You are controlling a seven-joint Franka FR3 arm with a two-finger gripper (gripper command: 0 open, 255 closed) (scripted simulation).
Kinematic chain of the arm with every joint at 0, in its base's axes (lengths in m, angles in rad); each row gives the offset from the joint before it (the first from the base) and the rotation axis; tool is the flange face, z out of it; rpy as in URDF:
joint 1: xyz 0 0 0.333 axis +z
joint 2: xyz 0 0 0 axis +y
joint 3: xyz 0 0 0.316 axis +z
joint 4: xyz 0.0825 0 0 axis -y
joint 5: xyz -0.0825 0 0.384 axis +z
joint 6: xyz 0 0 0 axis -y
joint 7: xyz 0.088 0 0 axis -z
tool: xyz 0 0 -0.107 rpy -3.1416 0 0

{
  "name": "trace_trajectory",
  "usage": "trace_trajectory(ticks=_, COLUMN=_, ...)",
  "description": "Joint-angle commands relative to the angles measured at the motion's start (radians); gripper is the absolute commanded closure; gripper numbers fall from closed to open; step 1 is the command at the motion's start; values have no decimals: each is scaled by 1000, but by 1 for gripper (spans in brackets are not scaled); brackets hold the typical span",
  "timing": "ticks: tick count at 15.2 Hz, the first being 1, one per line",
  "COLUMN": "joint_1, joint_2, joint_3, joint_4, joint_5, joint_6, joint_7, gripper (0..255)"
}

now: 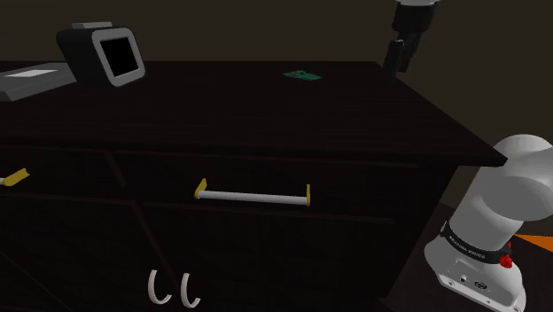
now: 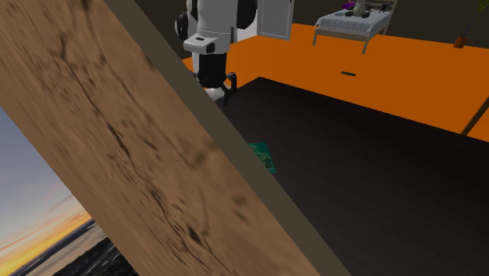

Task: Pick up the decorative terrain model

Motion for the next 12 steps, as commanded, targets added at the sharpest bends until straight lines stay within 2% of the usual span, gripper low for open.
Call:
trace_trajectory(ticks=1, joint_1=0, joint_2=0, joint_3=0, joint_4=0, joint_5=0, joint_6=0, joint_7=0, gripper=0)
trace_trajectory(ticks=6, joint_1=68, joint_2=174, joint_3=-94, joint_4=112, joint_5=18, joint_6=95, joint_7=-205, gripper=0)
trace_trajectory(ticks=12, joint_1=154, joint_2=395, joint_3=-187, joint_4=297, joint_5=92, joint_6=150, joint_7=-461, gripper=0)
